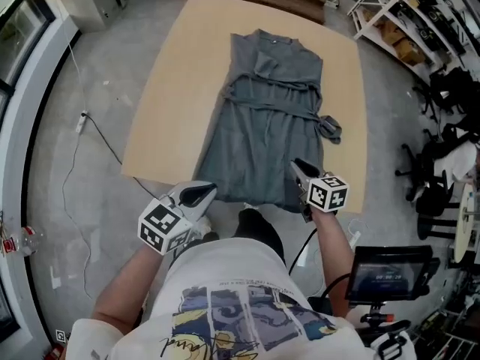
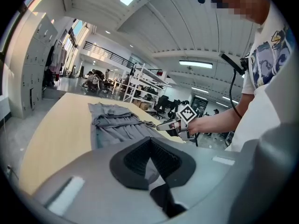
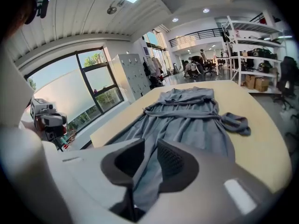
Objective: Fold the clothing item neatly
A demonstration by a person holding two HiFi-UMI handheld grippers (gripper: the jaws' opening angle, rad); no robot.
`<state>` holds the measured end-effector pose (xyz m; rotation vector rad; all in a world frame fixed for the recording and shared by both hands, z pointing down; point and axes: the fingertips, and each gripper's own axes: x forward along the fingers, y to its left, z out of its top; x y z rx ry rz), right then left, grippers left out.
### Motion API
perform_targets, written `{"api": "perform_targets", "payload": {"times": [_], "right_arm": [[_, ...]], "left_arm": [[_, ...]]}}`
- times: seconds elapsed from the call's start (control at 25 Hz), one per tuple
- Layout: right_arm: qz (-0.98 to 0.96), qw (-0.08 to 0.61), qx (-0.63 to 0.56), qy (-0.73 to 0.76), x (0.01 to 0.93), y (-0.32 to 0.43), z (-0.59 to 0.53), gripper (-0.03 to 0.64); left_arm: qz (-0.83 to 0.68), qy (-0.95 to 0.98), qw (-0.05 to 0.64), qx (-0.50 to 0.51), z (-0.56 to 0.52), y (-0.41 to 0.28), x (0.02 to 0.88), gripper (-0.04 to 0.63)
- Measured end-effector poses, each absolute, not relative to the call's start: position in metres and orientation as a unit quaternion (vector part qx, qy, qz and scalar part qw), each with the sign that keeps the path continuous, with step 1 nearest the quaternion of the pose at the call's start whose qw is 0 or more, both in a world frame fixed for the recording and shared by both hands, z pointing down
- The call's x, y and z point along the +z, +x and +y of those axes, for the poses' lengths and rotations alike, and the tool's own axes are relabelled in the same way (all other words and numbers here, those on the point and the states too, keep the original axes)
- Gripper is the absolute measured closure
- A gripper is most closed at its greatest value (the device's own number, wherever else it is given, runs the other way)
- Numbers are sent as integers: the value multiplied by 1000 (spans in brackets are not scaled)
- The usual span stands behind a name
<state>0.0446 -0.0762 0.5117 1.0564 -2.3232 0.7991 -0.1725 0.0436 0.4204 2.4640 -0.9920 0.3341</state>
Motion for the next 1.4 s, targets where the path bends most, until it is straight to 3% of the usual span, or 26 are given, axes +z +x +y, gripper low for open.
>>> {"api": "perform_targets", "payload": {"times": [0.36,0.88,1.4], "right_arm": [[-827,255,296,405,525,67,33,543],[-857,281,260,345,534,78,102,543],[-875,247,255,328,546,108,164,543]], "left_arm": [[-310,910,228,152,70,-160,453,589],[-332,896,231,183,117,-116,466,589],[-342,887,216,221,181,-68,466,589]]}}
